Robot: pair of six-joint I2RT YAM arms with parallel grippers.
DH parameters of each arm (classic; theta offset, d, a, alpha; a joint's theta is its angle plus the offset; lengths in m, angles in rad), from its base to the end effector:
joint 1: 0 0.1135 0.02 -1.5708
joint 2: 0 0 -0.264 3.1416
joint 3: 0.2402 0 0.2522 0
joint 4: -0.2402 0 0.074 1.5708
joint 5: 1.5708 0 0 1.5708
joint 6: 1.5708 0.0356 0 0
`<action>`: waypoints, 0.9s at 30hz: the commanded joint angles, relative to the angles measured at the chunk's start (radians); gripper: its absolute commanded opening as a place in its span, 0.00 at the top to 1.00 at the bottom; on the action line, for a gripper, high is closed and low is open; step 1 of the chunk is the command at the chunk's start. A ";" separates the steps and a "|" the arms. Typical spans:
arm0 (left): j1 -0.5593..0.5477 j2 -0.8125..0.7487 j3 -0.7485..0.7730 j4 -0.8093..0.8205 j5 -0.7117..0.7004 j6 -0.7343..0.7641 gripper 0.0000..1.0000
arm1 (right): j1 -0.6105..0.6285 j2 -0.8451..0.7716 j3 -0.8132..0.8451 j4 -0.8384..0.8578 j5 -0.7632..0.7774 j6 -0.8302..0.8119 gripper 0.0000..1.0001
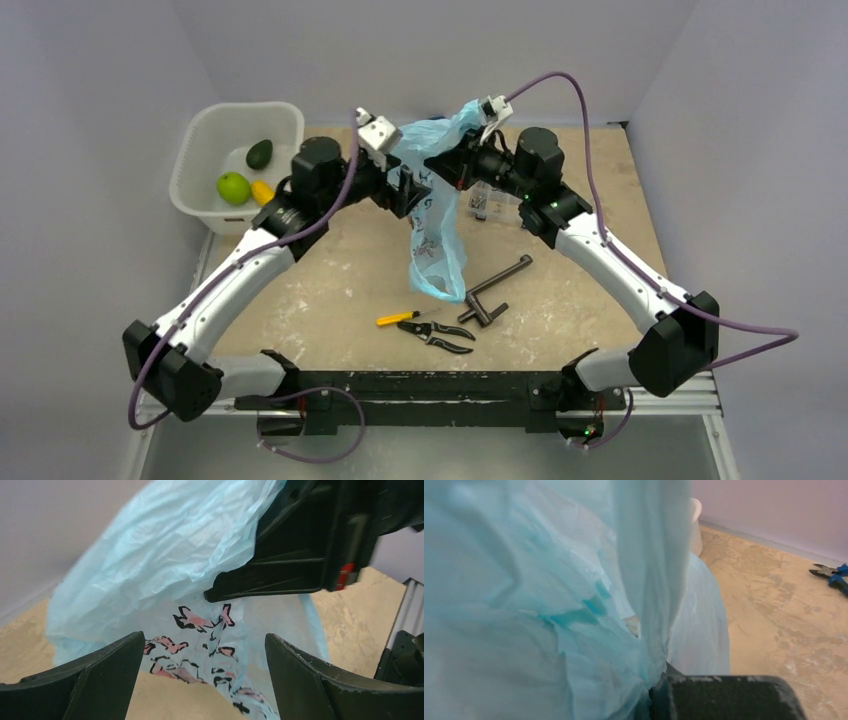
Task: Place the fake fruits into the plastic bag and tie a complex knot
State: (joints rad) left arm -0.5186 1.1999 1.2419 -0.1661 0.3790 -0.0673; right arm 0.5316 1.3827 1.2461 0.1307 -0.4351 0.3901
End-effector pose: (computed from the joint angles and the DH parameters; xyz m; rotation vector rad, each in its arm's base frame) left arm 0.2304 -0.1467 0.4165 0.6686 1.6109 -0.7543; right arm 0.2749 0.1791 0.3983 -0.4754 1.6106 1.0498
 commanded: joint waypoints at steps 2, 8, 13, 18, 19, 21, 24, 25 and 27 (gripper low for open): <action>-0.109 0.108 0.043 0.011 -0.262 0.011 0.09 | 0.003 -0.032 0.029 0.088 0.003 0.144 1.00; -0.096 0.136 0.056 -0.004 -0.270 -0.012 0.84 | -0.015 -0.058 0.023 0.005 -0.003 0.128 1.00; 0.081 0.058 0.003 -0.048 0.117 -0.077 1.00 | -0.141 -0.100 -0.029 -0.221 -0.022 -0.089 1.00; 0.172 0.048 0.000 -0.106 0.337 -0.138 1.00 | -0.203 -0.185 -0.100 -0.333 -0.086 -0.371 0.79; 0.170 0.054 0.006 -0.106 0.360 -0.134 1.00 | -0.204 -0.203 -0.103 -0.348 -0.121 -0.436 0.62; 0.167 0.086 0.045 -0.117 0.432 -0.130 1.00 | -0.202 -0.234 -0.094 -0.389 -0.133 -0.544 0.17; 0.148 0.133 0.112 -0.204 0.489 -0.020 1.00 | -0.197 -0.249 -0.040 -0.380 -0.074 -0.604 0.01; 0.144 0.140 0.119 -0.205 0.498 0.001 1.00 | -0.196 -0.250 -0.016 -0.377 -0.043 -0.625 0.01; 0.143 0.163 0.150 -0.244 0.508 0.022 1.00 | -0.194 -0.255 0.022 -0.362 0.011 -0.687 0.01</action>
State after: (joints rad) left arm -0.3649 1.3369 1.3079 -0.3412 0.7818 -0.1261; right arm 0.3290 1.1496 1.1629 -0.2379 -0.5171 -0.0975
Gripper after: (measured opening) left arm 0.008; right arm 0.984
